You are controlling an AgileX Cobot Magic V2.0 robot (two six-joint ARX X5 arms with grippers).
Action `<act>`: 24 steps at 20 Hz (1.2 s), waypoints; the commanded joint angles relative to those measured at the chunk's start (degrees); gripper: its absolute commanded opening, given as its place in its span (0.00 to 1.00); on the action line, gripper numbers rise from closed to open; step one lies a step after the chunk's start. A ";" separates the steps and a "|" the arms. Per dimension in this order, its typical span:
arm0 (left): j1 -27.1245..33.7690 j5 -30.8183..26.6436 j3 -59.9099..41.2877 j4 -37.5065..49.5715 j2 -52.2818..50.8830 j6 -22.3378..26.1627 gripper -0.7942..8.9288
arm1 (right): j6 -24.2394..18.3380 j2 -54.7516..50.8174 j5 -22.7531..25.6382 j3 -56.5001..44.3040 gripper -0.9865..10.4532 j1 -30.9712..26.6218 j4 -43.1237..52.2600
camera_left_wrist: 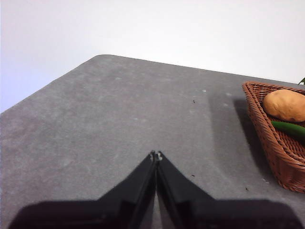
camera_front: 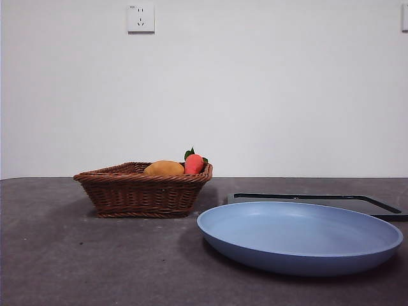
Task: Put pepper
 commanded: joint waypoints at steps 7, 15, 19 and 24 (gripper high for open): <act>0.13 10.71 -0.57 2.40 -0.24 -4.76 0.09 | 11.45 -0.22 -0.22 -0.22 0.09 0.07 3.04; 0.13 21.79 4.72 -0.59 1.01 -13.05 0.09 | 19.30 1.99 -0.24 5.88 0.09 0.09 2.99; 0.13 22.80 11.56 -5.31 5.07 -12.98 0.09 | 18.60 6.78 -0.42 12.07 0.09 0.09 1.20; 0.13 29.07 21.27 -9.73 14.21 -10.71 0.09 | 12.98 15.34 -3.96 23.47 0.09 0.11 -9.07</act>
